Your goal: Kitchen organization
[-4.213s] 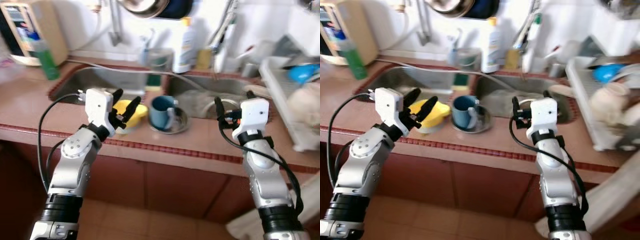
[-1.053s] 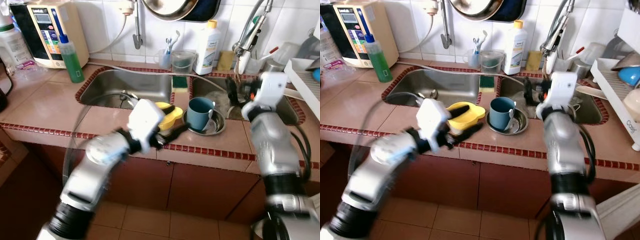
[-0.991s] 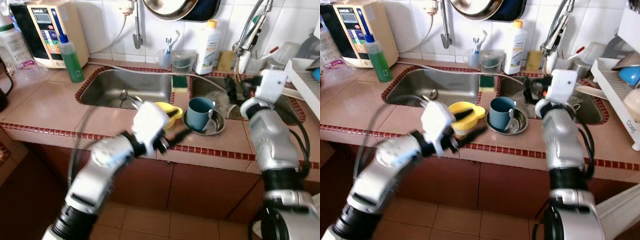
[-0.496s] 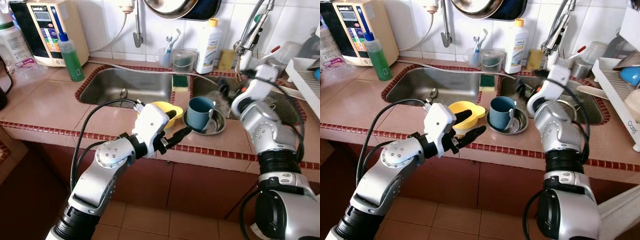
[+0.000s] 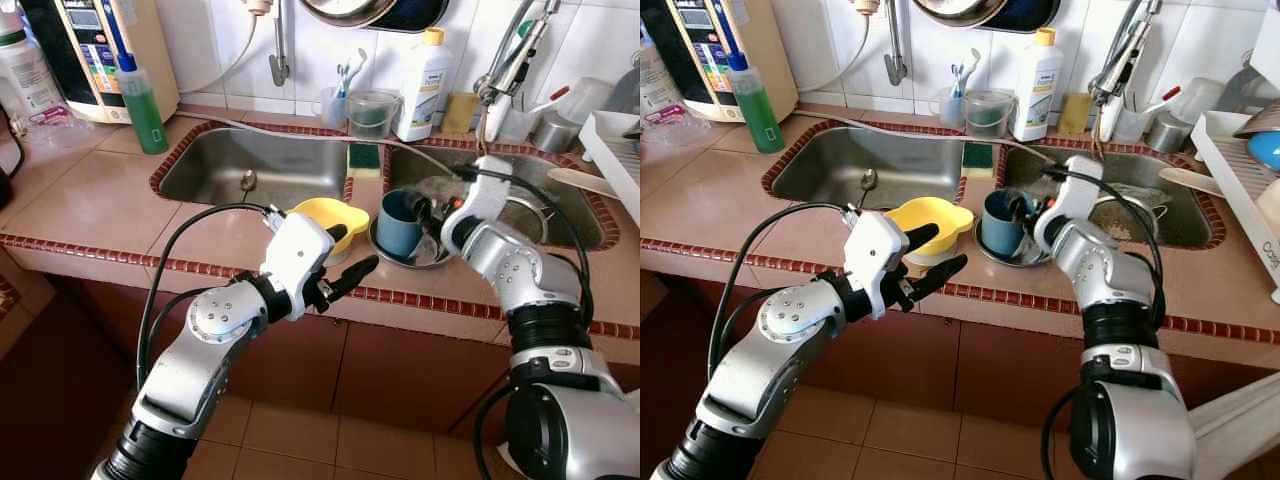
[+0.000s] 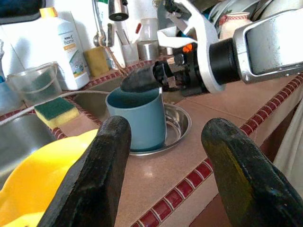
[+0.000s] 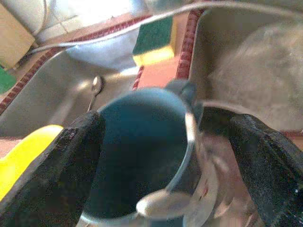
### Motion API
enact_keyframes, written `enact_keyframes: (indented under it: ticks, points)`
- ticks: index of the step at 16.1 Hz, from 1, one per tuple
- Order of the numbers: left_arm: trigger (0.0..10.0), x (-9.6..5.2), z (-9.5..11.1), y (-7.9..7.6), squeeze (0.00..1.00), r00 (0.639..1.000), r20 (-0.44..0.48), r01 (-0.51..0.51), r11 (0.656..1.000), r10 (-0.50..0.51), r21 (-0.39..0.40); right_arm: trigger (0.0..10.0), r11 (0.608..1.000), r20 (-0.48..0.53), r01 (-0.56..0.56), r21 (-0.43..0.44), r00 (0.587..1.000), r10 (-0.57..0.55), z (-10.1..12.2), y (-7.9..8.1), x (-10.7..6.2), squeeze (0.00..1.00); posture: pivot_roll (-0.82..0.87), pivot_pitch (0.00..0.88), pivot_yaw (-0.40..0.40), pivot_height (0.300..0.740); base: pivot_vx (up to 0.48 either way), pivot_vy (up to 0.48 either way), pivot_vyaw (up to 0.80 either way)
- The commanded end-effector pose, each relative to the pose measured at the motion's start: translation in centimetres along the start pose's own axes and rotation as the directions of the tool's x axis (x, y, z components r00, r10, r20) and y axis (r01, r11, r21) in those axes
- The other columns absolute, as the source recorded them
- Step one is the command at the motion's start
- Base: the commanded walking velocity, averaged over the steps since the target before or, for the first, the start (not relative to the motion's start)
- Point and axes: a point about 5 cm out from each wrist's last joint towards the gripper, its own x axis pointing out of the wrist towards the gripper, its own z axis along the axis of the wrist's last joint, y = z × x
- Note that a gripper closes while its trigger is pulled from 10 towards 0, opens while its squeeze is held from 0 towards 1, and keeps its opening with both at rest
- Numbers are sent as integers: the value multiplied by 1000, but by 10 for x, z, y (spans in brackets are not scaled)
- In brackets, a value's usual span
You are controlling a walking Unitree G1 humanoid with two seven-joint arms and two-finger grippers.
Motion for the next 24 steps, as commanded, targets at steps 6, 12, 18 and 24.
enact_keyframes:
  ticks: [6, 12, 18, 24]
  points:
    - [10000, -2, 4, 0, 0, 1000, 10, -1, 1000, 1, 20, 8000, 999, -32, 18, 39, 999, -17, -2, -3, -3, 0, -173, 35, 7, 740, 0, 0, 0]
    - [10000, -1, 5, 0, 0, 1000, 15, -3, 1000, 3, 13, 1843, 996, -30, 31, 84, 999, -29, 6, -4, -2, 0, -177, 37, 9, 740, 0, 0, 0]
    - [10000, -4, 3, 1, 0, 1000, 0, 12, 1000, -12, 19, 10000, 986, -27, 34, 162, 999, -30, 13, -4, 0, 0, -166, 43, 11, 740, 0, 0, 0]
    - [10000, -5, 3, 2, 0, 1000, -7, 18, 1000, -17, 25, 0, 952, -42, 42, 304, 999, -31, 13, -5, 2, 0, -161, 45, 14, 740, 0, 0, 0]
